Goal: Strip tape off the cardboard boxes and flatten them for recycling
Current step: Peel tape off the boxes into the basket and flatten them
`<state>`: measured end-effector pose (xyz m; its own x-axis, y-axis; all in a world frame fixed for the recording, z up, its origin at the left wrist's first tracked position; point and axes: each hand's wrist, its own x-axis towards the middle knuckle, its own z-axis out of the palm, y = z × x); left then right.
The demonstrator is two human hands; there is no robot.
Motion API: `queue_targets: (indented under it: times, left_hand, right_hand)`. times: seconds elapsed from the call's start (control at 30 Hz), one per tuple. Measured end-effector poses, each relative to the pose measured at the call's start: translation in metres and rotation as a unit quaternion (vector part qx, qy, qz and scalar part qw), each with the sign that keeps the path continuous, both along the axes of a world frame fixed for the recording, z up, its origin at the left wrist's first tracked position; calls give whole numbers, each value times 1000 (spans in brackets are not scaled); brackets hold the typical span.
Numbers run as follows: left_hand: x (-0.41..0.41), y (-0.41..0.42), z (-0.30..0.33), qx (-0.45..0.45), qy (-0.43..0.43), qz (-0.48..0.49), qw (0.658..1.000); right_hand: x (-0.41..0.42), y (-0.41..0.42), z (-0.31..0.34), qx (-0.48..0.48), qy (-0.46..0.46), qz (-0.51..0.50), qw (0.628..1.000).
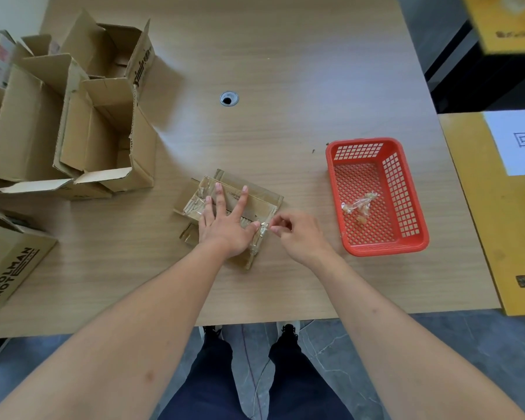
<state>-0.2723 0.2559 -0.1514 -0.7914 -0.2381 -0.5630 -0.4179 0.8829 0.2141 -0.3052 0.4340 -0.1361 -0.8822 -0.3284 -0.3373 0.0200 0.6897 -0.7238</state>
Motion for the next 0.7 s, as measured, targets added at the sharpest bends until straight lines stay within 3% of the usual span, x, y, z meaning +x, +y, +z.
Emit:
queue_targets:
  times: [0.17, 0.33, 0.47, 0.7]
  left_hand:
    - [4, -3, 2, -27, 27, -14, 999]
    - [6, -9, 4, -56, 48, -35, 997]
    - [7, -19, 5, -18, 37, -72, 997]
    - [17, -33, 9, -2, 28, -154, 988]
  right_hand:
    - [-6, -21, -11, -101, 32, -77, 991]
    - [1, -27, -23, -4, 146, 3, 989]
    - [8, -23, -18, 33, 190, 27, 981]
    - [13, -20, -21, 31, 125, 62, 990]
